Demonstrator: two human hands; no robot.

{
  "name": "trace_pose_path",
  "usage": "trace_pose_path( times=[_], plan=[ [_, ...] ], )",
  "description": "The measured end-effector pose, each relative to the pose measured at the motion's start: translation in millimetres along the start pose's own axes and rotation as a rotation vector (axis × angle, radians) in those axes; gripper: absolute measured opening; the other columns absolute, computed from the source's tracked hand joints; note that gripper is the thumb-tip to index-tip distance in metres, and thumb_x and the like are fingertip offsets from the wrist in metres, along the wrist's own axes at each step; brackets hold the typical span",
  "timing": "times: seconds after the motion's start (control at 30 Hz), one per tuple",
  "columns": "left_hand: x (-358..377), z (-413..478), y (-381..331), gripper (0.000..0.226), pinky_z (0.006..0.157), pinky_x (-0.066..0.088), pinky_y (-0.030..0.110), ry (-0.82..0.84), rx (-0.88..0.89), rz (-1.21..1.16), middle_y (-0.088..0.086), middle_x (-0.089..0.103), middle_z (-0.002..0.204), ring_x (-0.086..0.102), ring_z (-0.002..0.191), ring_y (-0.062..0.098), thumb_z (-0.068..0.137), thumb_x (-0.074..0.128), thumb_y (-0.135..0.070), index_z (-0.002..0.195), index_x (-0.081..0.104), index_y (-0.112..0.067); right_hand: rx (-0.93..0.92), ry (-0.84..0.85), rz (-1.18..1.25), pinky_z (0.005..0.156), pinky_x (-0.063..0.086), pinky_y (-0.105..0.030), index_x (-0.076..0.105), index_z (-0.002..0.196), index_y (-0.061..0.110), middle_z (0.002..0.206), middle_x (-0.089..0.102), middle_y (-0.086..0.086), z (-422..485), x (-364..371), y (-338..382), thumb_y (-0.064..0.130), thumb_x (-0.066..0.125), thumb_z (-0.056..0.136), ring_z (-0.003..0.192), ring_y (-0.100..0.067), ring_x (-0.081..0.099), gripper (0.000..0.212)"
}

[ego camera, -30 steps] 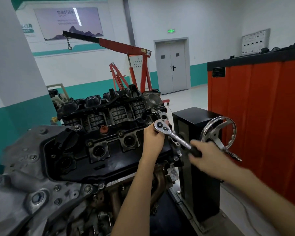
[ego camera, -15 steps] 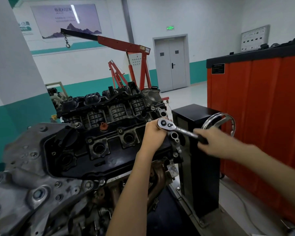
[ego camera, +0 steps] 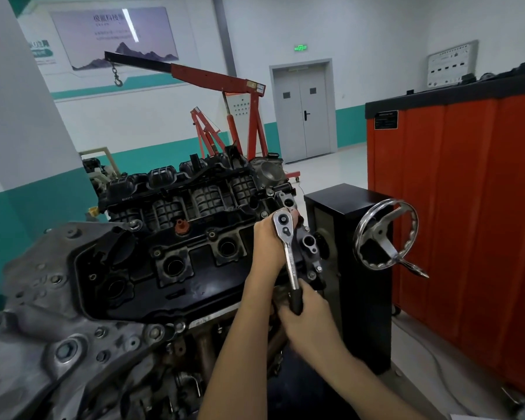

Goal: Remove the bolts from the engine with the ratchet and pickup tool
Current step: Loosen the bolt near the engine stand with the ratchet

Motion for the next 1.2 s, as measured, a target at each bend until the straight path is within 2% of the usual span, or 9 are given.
trace_pose_path(
  times=[0.2,0.33,0.4,0.63,0.8,0.93,1.03,1.1,1.2],
  plan=[
    [9.5,5.5,0.9,0.055,0.053,0.035,0.010,0.169,-0.009,0.082,-0.016,0.051,0.050,0.044,0.054,-0.002,0.086,0.060,0.003,0.048,0.054,-0.036,-0.157,0.261,-0.636,0.044,0.038,-0.014,0.055,0.082,0.020,0.060,0.052,0.006,48.3,-94.3,18.8,0.006,0.060,0.086,0.043,0.001,0.048,0.015],
    [0.4,5.7,2.1,0.053,0.059,0.039,0.017,0.088,-0.004,0.038,-0.016,0.058,0.056,0.048,0.059,-0.001,0.088,0.056,0.001,0.054,0.063,-0.039,-0.340,0.208,-1.058,0.047,0.030,-0.015,0.039,0.074,0.031,0.061,0.049,0.008,78.7,-110.5,54.4,0.018,0.058,0.087,0.050,-0.002,0.047,0.027],
    [-1.0,1.2,1.2,0.053,0.056,0.033,0.014,0.049,0.007,-0.021,-0.016,0.049,0.049,0.041,0.053,-0.003,0.094,0.059,-0.010,0.050,0.057,-0.039,-0.289,0.154,-0.974,0.049,0.035,-0.019,0.040,0.077,0.030,0.065,0.049,0.005,68.6,-103.6,41.7,0.020,0.059,0.087,0.054,-0.007,0.050,0.024],
    [-0.4,-2.6,1.9,0.059,0.052,0.028,0.015,-0.071,-0.029,-0.065,-0.013,0.035,0.045,0.029,0.048,0.000,0.090,0.060,-0.002,0.045,0.038,-0.033,-0.004,0.017,0.007,0.049,0.041,-0.023,0.055,0.089,0.019,0.061,0.056,0.000,0.3,-2.1,-2.8,0.007,0.057,0.082,0.048,-0.006,0.049,0.014],
    [1.4,4.2,5.0,0.060,0.053,0.026,0.020,0.054,-0.049,0.025,-0.010,0.031,0.043,0.026,0.048,0.005,0.094,0.061,-0.014,0.042,0.037,-0.031,-0.074,0.094,-0.184,0.051,0.043,-0.023,0.056,0.087,0.015,0.065,0.055,0.001,9.7,-23.8,2.8,0.003,0.058,0.081,0.050,-0.003,0.046,0.014],
    [6.4,4.4,2.7,0.054,0.055,0.033,0.012,0.132,-0.028,0.078,-0.016,0.050,0.046,0.042,0.049,-0.003,0.091,0.061,-0.006,0.045,0.052,-0.033,-0.189,0.264,-0.777,0.046,0.038,-0.015,0.049,0.087,0.027,0.067,0.056,0.004,52.8,-94.6,21.8,0.007,0.060,0.085,0.050,-0.002,0.050,0.023],
    [3.5,3.4,2.9,0.042,0.061,0.040,0.007,0.109,-0.023,0.054,-0.023,0.064,0.060,0.055,0.061,-0.010,0.086,0.055,0.004,0.064,0.065,-0.031,-0.316,0.181,-1.091,0.046,0.028,-0.016,0.042,0.084,0.027,0.063,0.048,0.009,76.6,-115.2,51.5,0.016,0.058,0.087,0.051,-0.001,0.044,0.020],
    [-0.5,0.2,5.3,0.038,0.063,0.042,0.007,0.055,-0.031,-0.012,-0.023,0.064,0.060,0.056,0.063,-0.011,0.089,0.055,0.002,0.065,0.065,-0.026,-0.266,0.126,-0.993,0.047,0.030,-0.017,0.042,0.084,0.027,0.065,0.048,0.006,69.0,-109.2,39.2,0.016,0.059,0.086,0.053,-0.004,0.046,0.020],
    [2.2,-3.8,5.0,0.047,0.056,0.037,0.010,0.025,0.005,-0.031,-0.017,0.052,0.047,0.046,0.051,-0.007,0.091,0.059,0.000,0.052,0.052,-0.025,-0.103,0.078,-0.426,0.044,0.037,-0.019,0.049,0.079,0.024,0.060,0.051,0.003,22.3,-71.4,3.2,0.006,0.063,0.082,0.045,-0.003,0.045,0.022]
  ],
)
Point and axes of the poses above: each hand's wrist, its own z-axis towards the middle knuckle, its own x-axis out of the palm, y = z × x, the point moved 10 cm from there along z, towards the middle knuckle
